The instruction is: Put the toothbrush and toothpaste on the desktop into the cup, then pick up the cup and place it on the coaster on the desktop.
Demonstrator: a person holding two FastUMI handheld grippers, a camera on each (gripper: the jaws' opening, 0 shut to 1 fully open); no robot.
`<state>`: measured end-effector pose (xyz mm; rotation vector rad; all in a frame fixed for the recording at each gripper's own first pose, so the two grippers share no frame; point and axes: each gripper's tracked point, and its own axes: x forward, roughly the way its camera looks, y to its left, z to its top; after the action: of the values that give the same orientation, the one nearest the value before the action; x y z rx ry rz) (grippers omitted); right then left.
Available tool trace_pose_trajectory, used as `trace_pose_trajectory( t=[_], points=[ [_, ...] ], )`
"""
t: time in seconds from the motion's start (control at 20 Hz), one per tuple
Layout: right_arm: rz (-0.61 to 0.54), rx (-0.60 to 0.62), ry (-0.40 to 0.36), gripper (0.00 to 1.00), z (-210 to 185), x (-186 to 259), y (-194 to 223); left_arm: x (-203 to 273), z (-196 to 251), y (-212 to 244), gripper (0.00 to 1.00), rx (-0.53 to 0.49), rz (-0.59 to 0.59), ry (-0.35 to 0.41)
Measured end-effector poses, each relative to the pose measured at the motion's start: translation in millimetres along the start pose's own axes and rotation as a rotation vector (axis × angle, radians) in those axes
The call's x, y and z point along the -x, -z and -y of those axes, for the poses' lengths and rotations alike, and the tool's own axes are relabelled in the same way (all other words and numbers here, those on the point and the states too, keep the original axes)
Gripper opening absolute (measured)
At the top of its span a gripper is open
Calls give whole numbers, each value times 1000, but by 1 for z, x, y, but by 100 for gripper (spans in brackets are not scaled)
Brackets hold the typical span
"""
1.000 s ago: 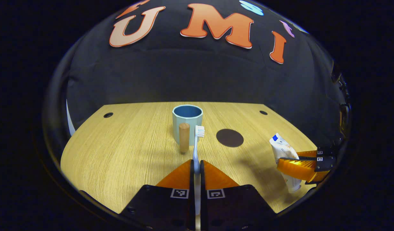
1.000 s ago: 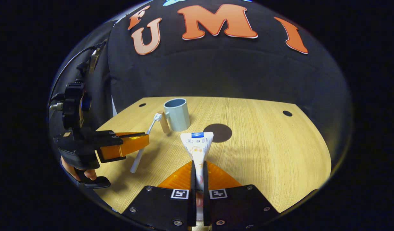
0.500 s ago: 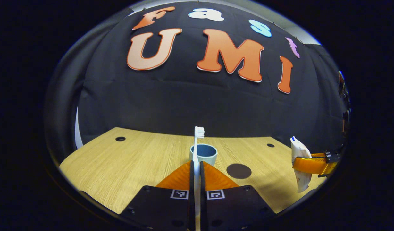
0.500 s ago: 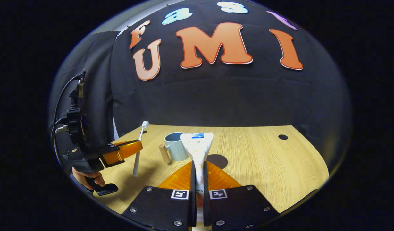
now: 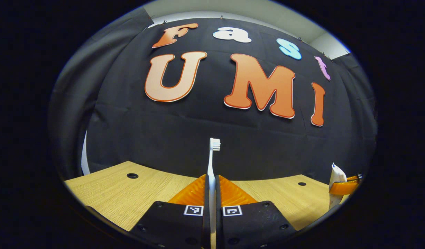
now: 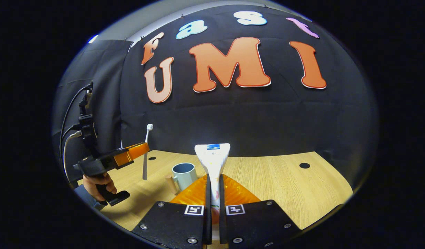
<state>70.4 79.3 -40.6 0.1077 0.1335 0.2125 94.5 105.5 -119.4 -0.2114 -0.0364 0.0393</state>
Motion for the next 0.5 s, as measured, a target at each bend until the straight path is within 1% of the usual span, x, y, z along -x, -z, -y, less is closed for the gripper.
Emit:
trace_pose_trajectory(
  t=[0.1,0.25,0.5],
  points=[
    [3,-4,-1,9,4,-6,-1,-14,4,-8,6,12,6,21],
    [-6,-7,18,9,15,-12,5,-31,19,-18,6,-4,17,54],
    [-15,-5,25,9,19,-17,9,-49,40,-16,6,-12,4,104]
  ],
)
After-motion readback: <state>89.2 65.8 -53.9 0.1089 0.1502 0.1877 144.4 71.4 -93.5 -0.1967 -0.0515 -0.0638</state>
